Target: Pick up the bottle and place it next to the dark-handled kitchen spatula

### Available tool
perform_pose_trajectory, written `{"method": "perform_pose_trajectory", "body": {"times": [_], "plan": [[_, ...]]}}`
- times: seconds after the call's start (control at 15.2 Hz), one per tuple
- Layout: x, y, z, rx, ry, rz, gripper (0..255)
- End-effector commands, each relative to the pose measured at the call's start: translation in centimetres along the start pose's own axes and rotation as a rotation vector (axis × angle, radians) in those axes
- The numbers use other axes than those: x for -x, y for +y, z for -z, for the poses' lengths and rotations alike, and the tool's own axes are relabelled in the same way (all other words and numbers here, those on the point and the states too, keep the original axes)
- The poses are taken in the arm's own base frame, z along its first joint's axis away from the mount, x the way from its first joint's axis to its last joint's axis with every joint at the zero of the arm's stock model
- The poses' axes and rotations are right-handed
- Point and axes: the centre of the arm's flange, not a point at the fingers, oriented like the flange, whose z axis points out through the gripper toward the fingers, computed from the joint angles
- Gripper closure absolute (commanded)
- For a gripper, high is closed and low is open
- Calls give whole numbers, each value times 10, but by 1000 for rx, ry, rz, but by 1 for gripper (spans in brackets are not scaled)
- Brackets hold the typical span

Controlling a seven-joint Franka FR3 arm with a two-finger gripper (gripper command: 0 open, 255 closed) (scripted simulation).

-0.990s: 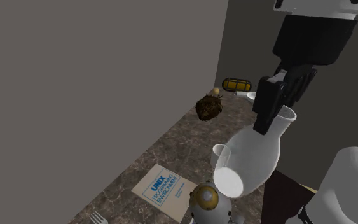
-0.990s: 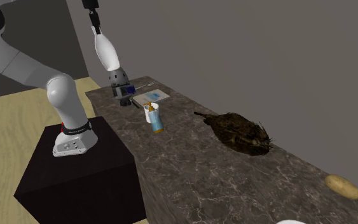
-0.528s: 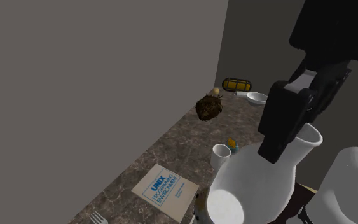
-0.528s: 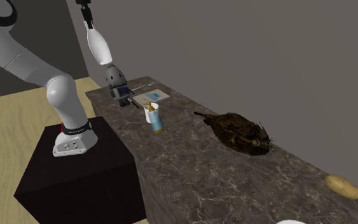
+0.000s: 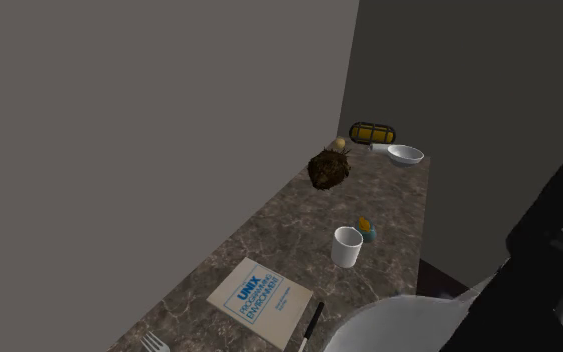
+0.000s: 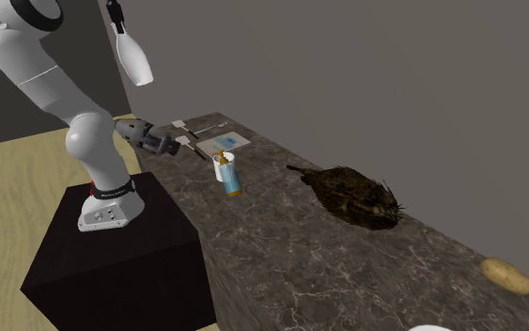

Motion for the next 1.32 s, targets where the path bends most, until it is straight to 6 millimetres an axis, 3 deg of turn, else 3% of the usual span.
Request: {"method": "perform_pose_trajectory", "body": {"times": [0.0,1.25], "plan": [[13,-20,7,-5,-1,-2,255],[18,-21,-93,-5,-1,-2,255]]}}
